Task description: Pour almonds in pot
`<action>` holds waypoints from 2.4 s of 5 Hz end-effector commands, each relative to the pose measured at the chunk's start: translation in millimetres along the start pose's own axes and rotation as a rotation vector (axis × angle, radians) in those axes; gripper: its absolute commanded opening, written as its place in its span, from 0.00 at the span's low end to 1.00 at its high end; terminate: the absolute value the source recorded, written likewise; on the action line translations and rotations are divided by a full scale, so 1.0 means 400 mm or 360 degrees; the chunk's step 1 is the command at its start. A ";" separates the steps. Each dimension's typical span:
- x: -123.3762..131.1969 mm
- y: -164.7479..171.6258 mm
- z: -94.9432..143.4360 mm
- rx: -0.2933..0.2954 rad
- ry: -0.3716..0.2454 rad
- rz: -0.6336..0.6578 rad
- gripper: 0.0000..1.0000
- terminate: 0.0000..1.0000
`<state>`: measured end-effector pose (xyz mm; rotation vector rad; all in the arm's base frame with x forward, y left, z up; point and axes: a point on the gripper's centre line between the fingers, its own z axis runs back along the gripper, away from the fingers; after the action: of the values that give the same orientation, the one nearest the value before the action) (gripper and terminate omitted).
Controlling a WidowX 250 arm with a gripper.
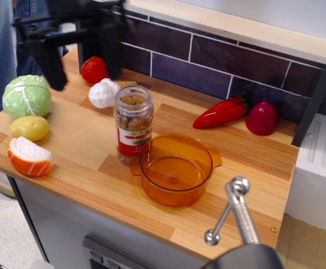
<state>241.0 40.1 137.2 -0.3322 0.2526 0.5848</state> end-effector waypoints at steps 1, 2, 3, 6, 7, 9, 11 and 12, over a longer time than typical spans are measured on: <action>0.148 0.008 0.054 -0.0151 0.0108 0.0487 1.00 0.00; 0.188 -0.001 0.023 -0.0094 0.0203 0.0657 1.00 0.00; 0.192 -0.016 -0.035 0.0000 0.0284 0.0751 1.00 0.00; 0.159 -0.027 -0.137 0.0171 0.0430 0.0714 1.00 0.00; 0.139 -0.044 -0.153 0.0172 0.0474 0.0715 1.00 0.00; 0.102 -0.028 -0.203 0.0226 0.0496 0.0760 1.00 0.00; 0.058 -0.014 -0.241 0.0236 0.0575 0.0932 1.00 0.00; 0.047 0.004 -0.238 0.0251 0.0534 0.0985 0.00 0.00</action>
<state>242.6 10.1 31.2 -0.1756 0.7858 1.1041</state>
